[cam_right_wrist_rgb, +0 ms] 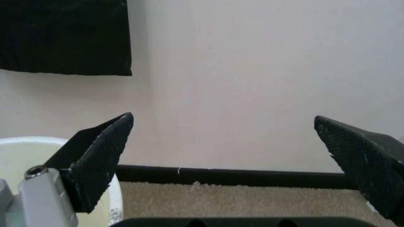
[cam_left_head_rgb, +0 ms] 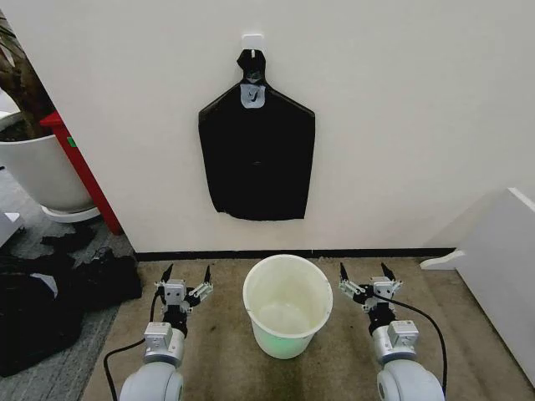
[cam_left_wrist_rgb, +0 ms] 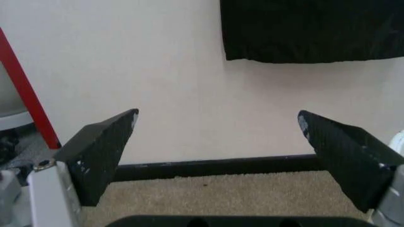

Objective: Place the garbage bag over the trash bin.

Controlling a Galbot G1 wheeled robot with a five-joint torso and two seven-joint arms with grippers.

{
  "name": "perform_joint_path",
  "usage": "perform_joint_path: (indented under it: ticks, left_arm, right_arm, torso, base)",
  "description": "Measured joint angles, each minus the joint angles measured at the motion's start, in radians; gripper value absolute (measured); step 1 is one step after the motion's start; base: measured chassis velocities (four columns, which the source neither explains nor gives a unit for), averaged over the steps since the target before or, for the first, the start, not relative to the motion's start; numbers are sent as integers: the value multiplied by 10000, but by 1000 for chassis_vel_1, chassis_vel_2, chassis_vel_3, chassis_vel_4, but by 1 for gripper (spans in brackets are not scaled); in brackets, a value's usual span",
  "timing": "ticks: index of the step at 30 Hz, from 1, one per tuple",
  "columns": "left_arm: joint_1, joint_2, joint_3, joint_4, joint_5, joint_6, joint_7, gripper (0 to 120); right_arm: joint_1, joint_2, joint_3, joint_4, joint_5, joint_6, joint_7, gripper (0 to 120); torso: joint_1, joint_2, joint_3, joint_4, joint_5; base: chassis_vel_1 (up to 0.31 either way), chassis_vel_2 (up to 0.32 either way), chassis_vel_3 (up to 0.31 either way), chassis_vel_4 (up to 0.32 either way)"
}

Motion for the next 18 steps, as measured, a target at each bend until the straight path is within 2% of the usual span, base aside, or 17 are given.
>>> perform_joint_path:
  ticks: [4,7,9,13,14,18]
  left_arm:
    - [60,43,-69,-86,-92,20,-5,100]
    - [424,351,-582,-797,-724,250,-147,100]
    - [491,405,-669,-920,-838,292,-169,100]
    - [1014,841,-1391,-1944,-1774,652,-373,100]
    - [1014,841,-1391,-1944,-1774,652,-373,100]
    - [1611,1342,-2204,-3099,-2823,1051,-593,100]
  right_arm:
    - [-75,20,17,114,31,-4,-2,100]
    - [-557,168,132,942,287,-77,-50,100]
    - [-663,204,155,1118,344,-98,-65,100]
    - [-1389,437,340,2350,742,-233,-173,100]
    - [-1389,437,340,2350,742,-233,-173,100]
    - [-2182,696,536,3702,1174,-374,-287,100]
  torso:
    - [0,-1,1,1,-1]
    - [0,0,0,0,1]
    - [0,0,0,1,0]
    - [0,0,-1,0,-1]
    - [0,0,-1,0,-1]
    - [0,0,-1,0,-3]
  base:
    - [0,0,0,0]
    - [0,0,0,0]
    - [0,0,0,0]
    - [0,0,0,0]
    - [0,0,0,0]
    - [0,0,0,0]
